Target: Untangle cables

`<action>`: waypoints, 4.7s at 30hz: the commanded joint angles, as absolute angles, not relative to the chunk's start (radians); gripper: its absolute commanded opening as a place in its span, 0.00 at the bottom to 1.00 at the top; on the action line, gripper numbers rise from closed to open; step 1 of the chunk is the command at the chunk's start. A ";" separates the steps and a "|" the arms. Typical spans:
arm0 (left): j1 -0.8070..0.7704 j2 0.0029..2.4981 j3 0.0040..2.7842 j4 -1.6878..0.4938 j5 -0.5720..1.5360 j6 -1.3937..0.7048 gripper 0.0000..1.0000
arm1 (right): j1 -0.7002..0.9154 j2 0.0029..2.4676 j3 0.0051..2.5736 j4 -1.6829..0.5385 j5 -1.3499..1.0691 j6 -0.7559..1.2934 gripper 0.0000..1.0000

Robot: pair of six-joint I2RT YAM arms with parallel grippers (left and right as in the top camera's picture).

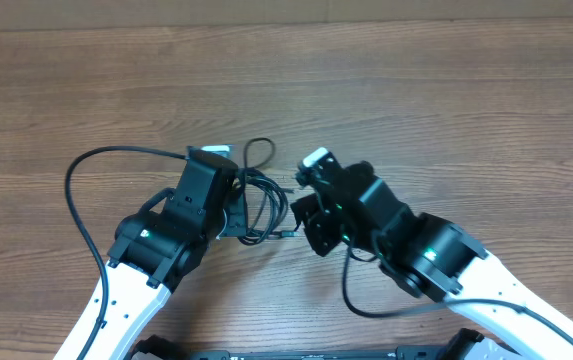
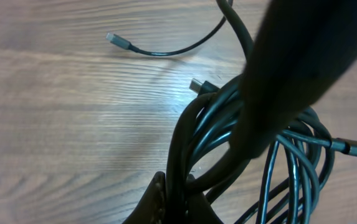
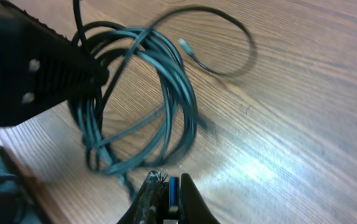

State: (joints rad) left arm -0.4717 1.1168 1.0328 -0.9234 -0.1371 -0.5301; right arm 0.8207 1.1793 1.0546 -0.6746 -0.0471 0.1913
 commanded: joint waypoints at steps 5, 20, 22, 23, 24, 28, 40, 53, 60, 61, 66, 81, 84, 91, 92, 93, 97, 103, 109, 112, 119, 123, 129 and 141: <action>-0.470 1.106 1.040 -0.842 -0.139 -0.931 0.04 | 0.825 1.157 1.056 -0.766 -0.032 0.345 0.07; -0.470 1.106 1.040 -0.783 0.085 -0.403 0.04 | 0.823 1.159 1.056 -0.747 0.069 0.345 0.79; -0.470 1.106 1.040 -0.787 0.105 -0.335 0.04 | 0.823 1.159 1.056 -0.753 0.110 0.345 0.79; -0.470 1.106 1.040 -0.791 0.105 -0.311 0.04 | 0.823 1.158 1.056 -0.754 0.126 0.345 0.79; -0.470 1.106 1.040 -0.797 0.102 -0.289 0.04 | 0.823 1.156 1.056 -0.754 0.136 0.345 0.77; -0.470 1.106 1.040 -0.808 0.106 -0.246 0.04 | 0.823 1.140 1.056 -0.746 0.131 0.344 0.63; -0.470 1.106 1.040 -0.814 0.218 -0.109 0.04 | 0.824 1.129 1.056 -0.743 -0.060 0.129 0.40; -0.470 1.106 1.040 -0.839 0.194 -0.227 0.04 | 0.824 1.120 1.056 -0.724 -0.221 0.217 0.32; -0.470 1.106 1.040 -0.857 0.202 -0.278 0.04 | 0.824 1.140 1.051 -0.727 -0.237 0.329 0.28; -0.470 1.106 1.040 -0.856 0.211 -0.278 0.04 | 0.823 1.152 1.051 -0.727 -0.237 0.350 0.26; -0.470 1.106 1.040 -0.863 0.220 -0.277 0.04 | 0.823 1.209 1.051 -0.736 -0.168 0.401 0.24; -0.470 1.106 1.040 -0.889 0.236 -0.266 0.04 | 0.823 1.253 1.051 -0.789 -0.010 0.445 0.31; -0.470 1.106 1.040 -0.886 0.243 -0.267 0.04 | 0.823 1.253 1.051 -0.780 -0.067 0.445 0.27; -0.470 1.106 1.040 -0.838 0.365 -0.266 0.04 | 0.823 1.275 1.048 -0.763 -0.110 0.445 0.26; -0.470 1.106 1.040 -0.835 0.369 -0.266 0.04 | 0.823 1.282 1.048 -0.762 -0.112 0.445 0.26; -0.470 1.106 1.040 -0.834 0.372 -0.266 0.04 | 0.823 1.286 1.048 -0.762 -0.110 0.445 0.24; -0.470 1.106 1.040 -0.845 0.355 -0.265 0.04 | 0.823 1.288 1.049 -0.756 -0.106 0.445 0.04; -0.470 1.106 1.040 -0.871 0.185 -0.282 0.04 | 0.817 1.234 1.095 -0.782 -0.107 0.445 0.04; -0.464 1.106 1.040 -0.896 -0.095 -0.619 0.04 | 0.817 1.112 1.107 -0.840 -0.105 0.446 0.04; -0.430 1.106 1.040 -0.901 -0.131 -0.765 0.04 | 0.817 1.070 1.106 -0.892 -0.058 0.502 0.04; -0.353 1.106 1.040 -0.860 0.010 -0.774 0.04 | 0.819 1.058 1.106 -0.892 -0.028 0.532 0.04; -0.353 1.106 1.040 -0.815 0.187 -0.492 0.04 | 0.819 1.072 1.105 -0.838 -0.050 0.366 0.04; -0.353 1.106 1.040 -0.816 0.387 -0.239 0.04 | 0.818 1.155 1.105 -0.788 -0.117 0.237 0.17; -0.353 1.106 1.040 -0.820 0.515 -0.121 0.04 | 0.795 1.253 1.105 -0.726 -0.014 0.207 0.19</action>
